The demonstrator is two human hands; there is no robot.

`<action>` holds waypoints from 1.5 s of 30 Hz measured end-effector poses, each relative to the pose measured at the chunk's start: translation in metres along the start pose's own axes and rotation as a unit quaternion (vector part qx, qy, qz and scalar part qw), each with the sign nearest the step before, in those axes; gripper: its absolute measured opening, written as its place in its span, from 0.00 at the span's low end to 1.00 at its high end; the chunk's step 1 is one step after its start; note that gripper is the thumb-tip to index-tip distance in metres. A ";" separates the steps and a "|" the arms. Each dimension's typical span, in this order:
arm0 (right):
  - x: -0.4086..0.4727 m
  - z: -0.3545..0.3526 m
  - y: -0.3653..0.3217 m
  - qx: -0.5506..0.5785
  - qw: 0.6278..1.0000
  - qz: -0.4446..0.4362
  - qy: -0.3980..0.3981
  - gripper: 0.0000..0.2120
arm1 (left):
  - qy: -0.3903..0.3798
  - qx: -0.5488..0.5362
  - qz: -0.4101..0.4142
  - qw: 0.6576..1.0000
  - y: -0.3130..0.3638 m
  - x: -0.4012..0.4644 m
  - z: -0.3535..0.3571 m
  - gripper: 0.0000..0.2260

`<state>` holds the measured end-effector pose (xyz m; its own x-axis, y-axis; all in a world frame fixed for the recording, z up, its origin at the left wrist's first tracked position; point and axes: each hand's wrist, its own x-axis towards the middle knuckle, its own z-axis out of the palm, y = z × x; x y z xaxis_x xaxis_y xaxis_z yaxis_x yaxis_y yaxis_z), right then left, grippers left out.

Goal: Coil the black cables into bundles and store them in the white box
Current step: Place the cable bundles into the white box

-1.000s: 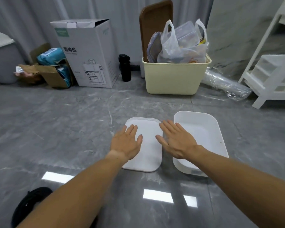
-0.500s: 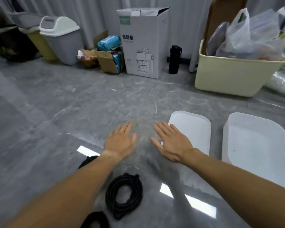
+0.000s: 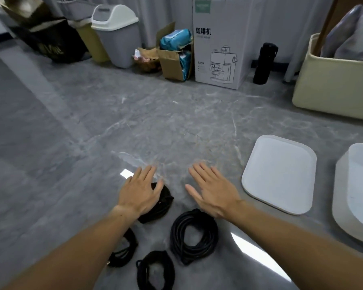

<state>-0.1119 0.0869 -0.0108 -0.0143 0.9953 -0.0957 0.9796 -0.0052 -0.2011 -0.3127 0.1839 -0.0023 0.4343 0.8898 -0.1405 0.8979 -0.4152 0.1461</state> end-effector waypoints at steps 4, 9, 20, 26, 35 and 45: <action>0.004 0.010 -0.010 0.015 1.000 -0.007 -0.011 0.32 | -0.012 -0.012 -0.004 1.000 -0.006 -0.010 0.011 0.31; 0.003 0.020 -0.024 0.018 1.000 -0.018 -0.016 0.32 | -0.047 -0.038 -0.001 0.998 -0.007 -0.021 0.019 0.39; 0.000 0.023 -0.029 0.012 0.999 -0.022 -0.038 0.32 | -0.116 -0.011 0.025 0.993 -0.013 -0.013 0.026 0.47; -0.001 0.018 -0.022 0.019 0.999 -0.013 -0.041 0.31 | -0.124 -0.004 0.021 0.992 -0.005 -0.011 0.024 0.46; -0.005 0.008 -0.003 0.025 0.999 0.008 -0.036 0.32 | -0.084 -0.038 -0.003 0.996 0.007 -0.002 0.007 0.42; -0.032 -0.027 0.045 0.011 0.999 0.038 0.011 0.31 | -0.085 -0.020 0.054 0.995 0.054 0.015 -0.013 0.45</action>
<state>-0.0616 0.0579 0.0098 0.0654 0.9938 -0.0901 0.9731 -0.0835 -0.2146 -0.2587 0.1779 0.0165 0.5364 0.7947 -0.2842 0.8436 -0.4956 0.2066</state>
